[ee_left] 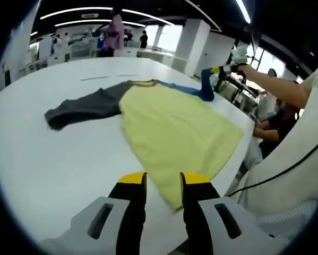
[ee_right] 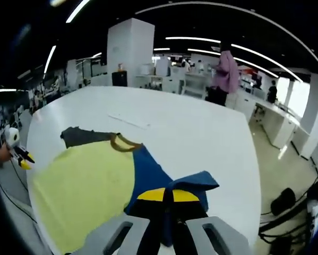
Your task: Fold the garment on the visible template until the final outline fits inside the template.
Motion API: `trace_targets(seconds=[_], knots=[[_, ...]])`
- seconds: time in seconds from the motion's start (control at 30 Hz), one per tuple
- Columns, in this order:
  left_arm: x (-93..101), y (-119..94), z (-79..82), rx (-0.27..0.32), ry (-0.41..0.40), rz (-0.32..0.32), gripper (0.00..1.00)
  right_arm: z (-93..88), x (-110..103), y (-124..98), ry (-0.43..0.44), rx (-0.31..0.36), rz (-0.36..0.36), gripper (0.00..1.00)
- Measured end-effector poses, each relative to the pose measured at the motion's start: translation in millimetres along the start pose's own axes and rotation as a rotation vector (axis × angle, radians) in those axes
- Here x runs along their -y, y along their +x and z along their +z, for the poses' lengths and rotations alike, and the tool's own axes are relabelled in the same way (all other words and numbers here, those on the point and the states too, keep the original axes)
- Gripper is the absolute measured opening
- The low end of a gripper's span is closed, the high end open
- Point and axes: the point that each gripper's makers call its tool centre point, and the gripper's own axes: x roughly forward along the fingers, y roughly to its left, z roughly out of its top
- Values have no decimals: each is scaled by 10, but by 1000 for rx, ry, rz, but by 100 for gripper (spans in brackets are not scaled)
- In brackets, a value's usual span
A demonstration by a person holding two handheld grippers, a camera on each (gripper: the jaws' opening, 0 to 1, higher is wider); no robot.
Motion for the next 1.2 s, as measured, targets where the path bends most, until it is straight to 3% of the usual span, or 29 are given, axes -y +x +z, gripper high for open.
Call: trace_targets(seconds=[0.83,1.2], knots=[[-19,-21,10,17,-4,-5,22,333,-611,316,-77,-7,125,0],[-1,-31,39,30,6,-11,22,499,-739,456,-108,-3,166,0]])
